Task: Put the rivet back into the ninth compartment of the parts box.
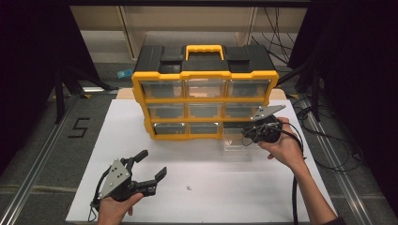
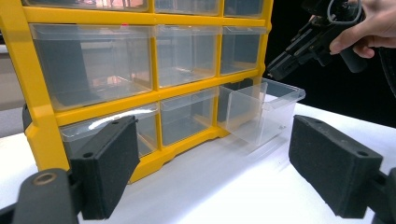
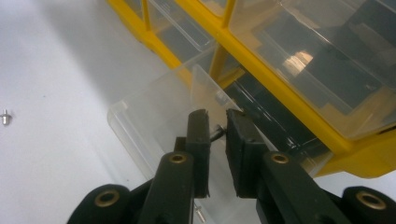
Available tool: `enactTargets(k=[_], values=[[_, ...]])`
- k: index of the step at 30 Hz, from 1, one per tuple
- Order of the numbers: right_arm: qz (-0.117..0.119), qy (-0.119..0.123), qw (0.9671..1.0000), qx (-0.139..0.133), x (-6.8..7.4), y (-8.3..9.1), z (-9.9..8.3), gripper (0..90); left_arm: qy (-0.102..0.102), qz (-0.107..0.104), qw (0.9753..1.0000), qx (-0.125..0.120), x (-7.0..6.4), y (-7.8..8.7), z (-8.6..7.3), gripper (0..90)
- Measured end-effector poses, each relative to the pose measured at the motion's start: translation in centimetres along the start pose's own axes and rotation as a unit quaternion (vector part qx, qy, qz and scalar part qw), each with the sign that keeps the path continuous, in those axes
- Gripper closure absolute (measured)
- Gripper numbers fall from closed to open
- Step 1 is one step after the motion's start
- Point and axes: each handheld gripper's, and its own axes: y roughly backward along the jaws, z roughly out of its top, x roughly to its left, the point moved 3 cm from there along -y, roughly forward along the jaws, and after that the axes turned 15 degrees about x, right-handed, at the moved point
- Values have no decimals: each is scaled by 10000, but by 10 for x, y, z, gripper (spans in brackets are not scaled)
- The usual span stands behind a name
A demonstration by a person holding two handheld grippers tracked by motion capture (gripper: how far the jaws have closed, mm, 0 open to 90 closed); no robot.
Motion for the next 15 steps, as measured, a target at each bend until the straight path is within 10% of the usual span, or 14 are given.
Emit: enactTargets(k=[10,15], values=[[-68,-16,9998,193,-2,-11,-5,794,-2,0,10000,-3,0,0,0,160],[-104,-106,9998,143,0,-9,-2,629,3,1,10000,-7,0,0,0,160]])
